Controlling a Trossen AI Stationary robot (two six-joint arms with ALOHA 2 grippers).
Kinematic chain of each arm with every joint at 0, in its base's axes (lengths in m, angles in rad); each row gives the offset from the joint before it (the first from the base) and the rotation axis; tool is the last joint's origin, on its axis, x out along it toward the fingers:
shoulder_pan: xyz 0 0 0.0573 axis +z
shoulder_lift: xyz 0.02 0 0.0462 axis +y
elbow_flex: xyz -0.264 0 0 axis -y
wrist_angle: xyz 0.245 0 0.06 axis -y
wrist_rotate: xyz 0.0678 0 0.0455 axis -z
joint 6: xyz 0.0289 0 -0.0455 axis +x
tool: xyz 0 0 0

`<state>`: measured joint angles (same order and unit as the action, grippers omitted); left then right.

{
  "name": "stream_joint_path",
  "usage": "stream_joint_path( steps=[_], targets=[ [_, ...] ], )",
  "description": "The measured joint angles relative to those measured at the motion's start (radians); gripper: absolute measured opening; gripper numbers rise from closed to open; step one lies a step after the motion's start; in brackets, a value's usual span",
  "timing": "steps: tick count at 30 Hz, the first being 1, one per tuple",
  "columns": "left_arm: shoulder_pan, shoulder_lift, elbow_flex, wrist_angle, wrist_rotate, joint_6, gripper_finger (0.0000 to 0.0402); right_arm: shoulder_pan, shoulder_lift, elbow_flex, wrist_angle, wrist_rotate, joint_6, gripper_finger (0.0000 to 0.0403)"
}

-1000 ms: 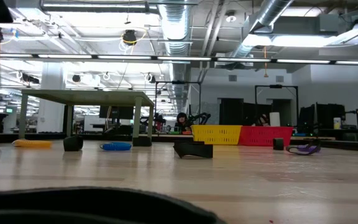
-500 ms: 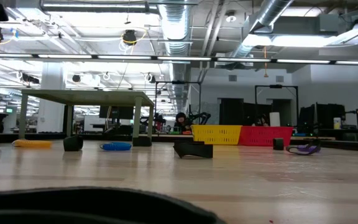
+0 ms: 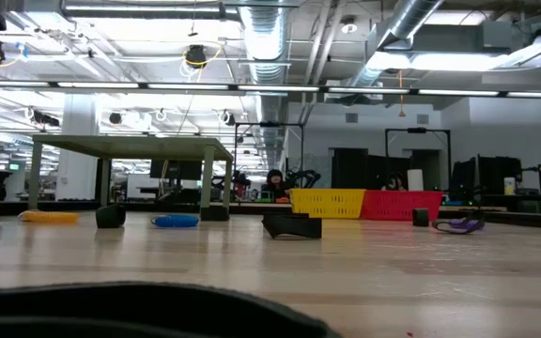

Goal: Pick & Place Office Desk Supplies
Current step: Put the yellow crayon box into the black basket

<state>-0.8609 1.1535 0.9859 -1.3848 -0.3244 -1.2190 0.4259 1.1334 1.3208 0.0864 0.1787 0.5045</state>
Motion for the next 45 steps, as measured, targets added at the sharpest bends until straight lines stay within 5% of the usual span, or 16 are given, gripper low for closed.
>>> stream_joint_path(
  steps=[23,45],
  targets=[
    [-0.055,0.063,-0.104,0.129,0.059,-0.109,0.0006,0.032,0.0,0.0,0.004,0.003,-0.007,0.0211],
    [-0.049,-0.016,-0.106,0.108,-0.03,-0.125,0.0135,0.023,0.0,0.0,0.004,0.005,-0.007,0.0211]
  ],
)
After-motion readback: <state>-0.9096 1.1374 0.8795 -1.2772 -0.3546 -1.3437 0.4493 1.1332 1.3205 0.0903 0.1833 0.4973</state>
